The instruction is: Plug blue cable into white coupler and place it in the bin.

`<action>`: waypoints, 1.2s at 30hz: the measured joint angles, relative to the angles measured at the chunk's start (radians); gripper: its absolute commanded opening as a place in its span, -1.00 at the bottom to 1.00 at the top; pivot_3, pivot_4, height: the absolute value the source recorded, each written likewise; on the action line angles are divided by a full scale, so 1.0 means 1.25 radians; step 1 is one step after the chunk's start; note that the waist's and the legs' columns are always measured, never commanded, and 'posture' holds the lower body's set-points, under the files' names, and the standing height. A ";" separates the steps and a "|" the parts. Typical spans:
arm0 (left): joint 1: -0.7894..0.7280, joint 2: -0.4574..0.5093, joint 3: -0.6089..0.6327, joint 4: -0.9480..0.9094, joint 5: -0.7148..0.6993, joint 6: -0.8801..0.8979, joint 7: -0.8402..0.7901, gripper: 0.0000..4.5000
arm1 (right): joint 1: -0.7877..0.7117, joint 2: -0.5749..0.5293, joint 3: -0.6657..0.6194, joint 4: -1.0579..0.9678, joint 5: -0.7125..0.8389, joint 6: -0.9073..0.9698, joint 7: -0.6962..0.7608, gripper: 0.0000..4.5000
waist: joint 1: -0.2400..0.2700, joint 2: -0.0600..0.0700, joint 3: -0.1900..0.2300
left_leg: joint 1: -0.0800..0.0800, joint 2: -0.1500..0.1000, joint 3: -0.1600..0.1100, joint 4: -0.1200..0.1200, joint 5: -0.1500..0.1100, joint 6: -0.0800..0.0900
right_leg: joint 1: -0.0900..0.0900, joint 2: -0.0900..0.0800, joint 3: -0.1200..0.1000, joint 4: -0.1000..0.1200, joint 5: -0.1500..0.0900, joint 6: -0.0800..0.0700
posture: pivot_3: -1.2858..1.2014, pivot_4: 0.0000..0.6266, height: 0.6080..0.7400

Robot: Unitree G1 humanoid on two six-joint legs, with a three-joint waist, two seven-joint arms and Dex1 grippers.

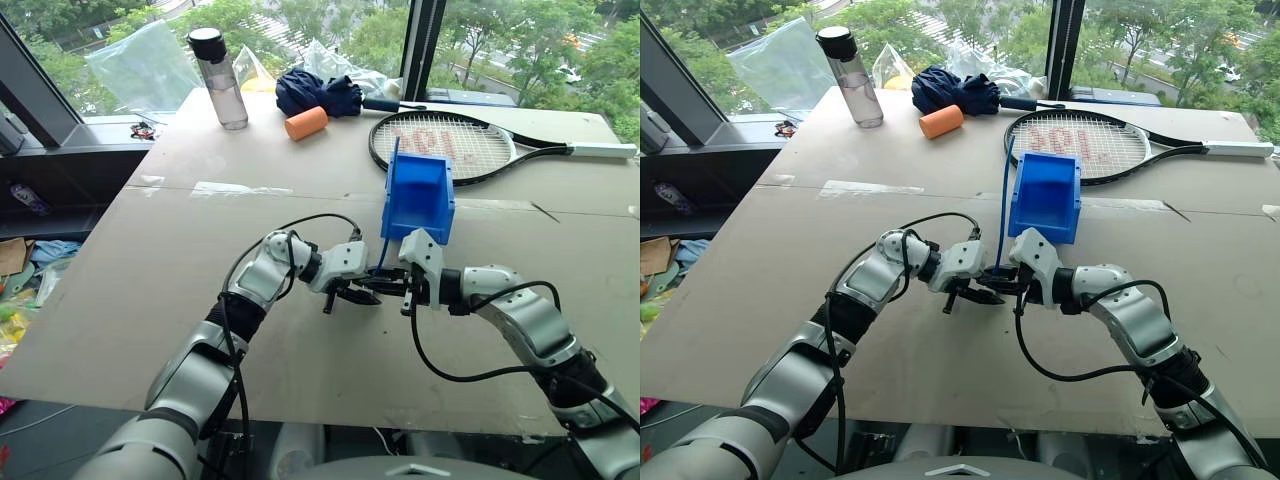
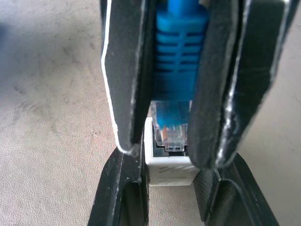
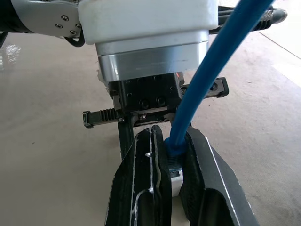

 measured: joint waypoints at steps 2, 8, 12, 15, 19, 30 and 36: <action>-0.001 0.000 0.000 0.001 0.001 -0.001 0.000 -0.73 | -0.012 -0.001 0.011 0.005 -0.016 0.001 0.008 -1.00 | 0.000 0.000 0.000 | 0.000 0.000 0.000 0.000 0.000 0.000 | 0.000 0.000 0.000 0.000 0.000 0.000 | 0.03 -0.52 1.00; -0.005 -0.002 0.001 0.015 0.003 -0.007 0.001 -0.73 | -0.046 -0.012 0.074 0.009 -0.105 -0.023 0.018 -1.00 | -0.001 0.000 -0.001 | 0.000 0.000 0.000 0.001 0.000 0.000 | 0.000 0.000 0.000 0.001 0.000 0.000 | 0.03 -0.52 1.00; -0.006 -0.008 0.001 0.020 0.009 -0.013 0.004 -0.73 | -0.042 -0.009 0.078 0.010 -0.126 -0.028 0.023 -1.00 | -0.001 0.000 -0.003 | 0.001 0.000 0.000 0.002 0.000 0.000 | 0.000 0.000 0.000 0.003 0.000 0.000 | 0.03 -0.52 1.00; -0.006 -0.011 0.001 0.025 0.012 -0.019 0.010 -0.51 | -0.030 -0.002 0.073 0.015 -0.133 -0.039 0.021 -1.00 | -0.001 0.000 -0.005 | 0.001 0.000 0.000 0.004 0.000 0.000 | 0.000 0.000 0.000 0.004 -0.001 -0.001 | 0.03 -0.52 1.00; 0.010 -0.010 0.039 -0.033 -0.036 0.047 0.016 0.30 | 0.012 0.053 0.001 0.009 -0.087 -0.011 -0.016 -1.00 | -0.002 0.001 -0.004 | 0.000 0.000 -0.001 0.004 0.000 0.000 | 0.000 0.000 0.000 0.004 -0.001 -0.001 | 0.03 -0.52 1.00; 0.263 0.116 0.312 -0.545 -0.256 0.414 0.228 0.74 | -0.221 0.059 -0.321 0.084 0.161 0.268 -0.132 -1.00 | -0.022 0.005 0.001 | 0.000 0.001 -0.001 0.003 0.000 0.000 | -0.002 0.001 0.000 0.006 0.000 0.000 | 0.03 -0.52 1.00; 0.305 0.086 0.349 -0.673 -0.302 0.472 0.365 0.76 | -0.499 0.072 -0.336 0.568 0.064 0.230 -0.182 -0.25 | -0.019 0.005 0.001 | 0.000 0.001 -0.001 -0.001 0.000 0.000 | -0.002 0.001 0.000 0.003 0.000 0.000 | 0.03 -0.52 1.00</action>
